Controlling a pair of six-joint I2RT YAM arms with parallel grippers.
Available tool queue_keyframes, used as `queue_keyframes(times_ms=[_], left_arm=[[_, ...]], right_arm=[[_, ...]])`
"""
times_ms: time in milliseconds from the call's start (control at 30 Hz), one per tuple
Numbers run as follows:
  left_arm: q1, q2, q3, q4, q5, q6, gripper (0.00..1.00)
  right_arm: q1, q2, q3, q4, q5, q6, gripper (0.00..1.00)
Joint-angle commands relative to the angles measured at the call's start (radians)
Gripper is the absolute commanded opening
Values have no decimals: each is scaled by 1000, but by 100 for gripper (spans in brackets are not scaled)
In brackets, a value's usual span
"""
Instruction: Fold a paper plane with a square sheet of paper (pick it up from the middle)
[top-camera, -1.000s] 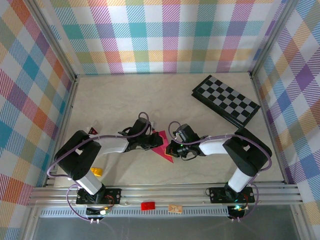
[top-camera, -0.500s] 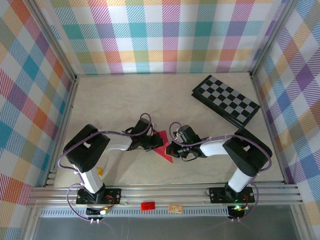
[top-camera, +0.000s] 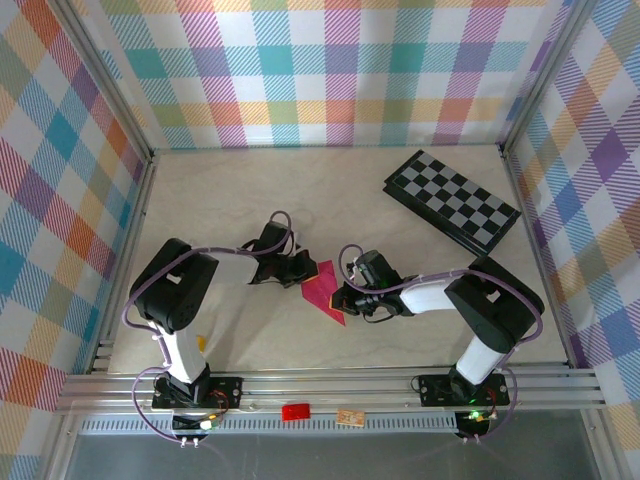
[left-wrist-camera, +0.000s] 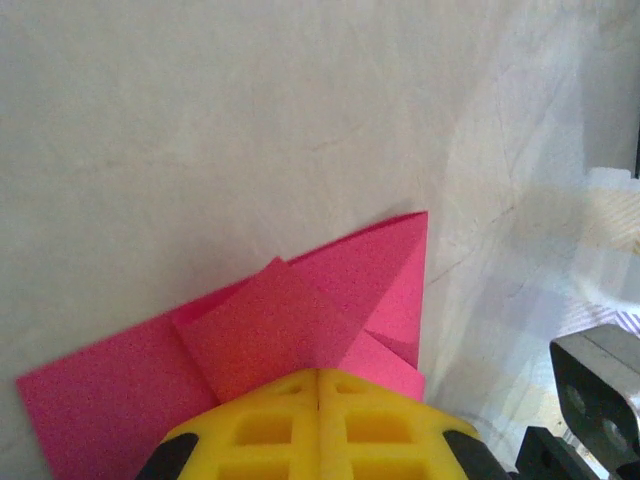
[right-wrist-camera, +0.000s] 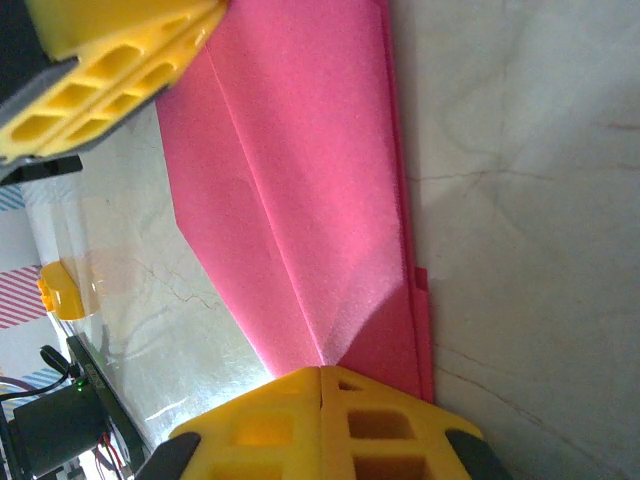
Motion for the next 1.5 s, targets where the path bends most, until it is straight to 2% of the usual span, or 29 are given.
queue_keyframes(times_ms=[0, 367, 600, 833, 933, 1133, 1333, 1467], left_arm=[[65, 37, 28, -66, -147, 46, 4], [113, 34, 91, -136, -149, 79, 4], [111, -93, 80, -167, -133, 70, 4], [43, -201, 20, -136, -83, 58, 6], [-7, -188, 6, -96, -30, 51, 7], [-94, -121, -27, 16, 3, 4, 7], [-122, -42, -63, 101, 7, -31, 6], [-111, 0, -58, 95, -21, -18, 6]], right_arm=[[4, 48, -58, -172, 27, -8, 0], [4, 44, -60, -172, 28, -8, 0], [4, 40, -52, -183, 30, -18, 0], [4, 35, -35, -202, 34, -26, 0], [4, 35, -33, -201, 33, -22, 0], [4, 35, -29, -206, 32, -24, 0], [4, 34, -30, -209, 33, -22, 0], [4, 35, -30, -218, 33, -29, 0]])
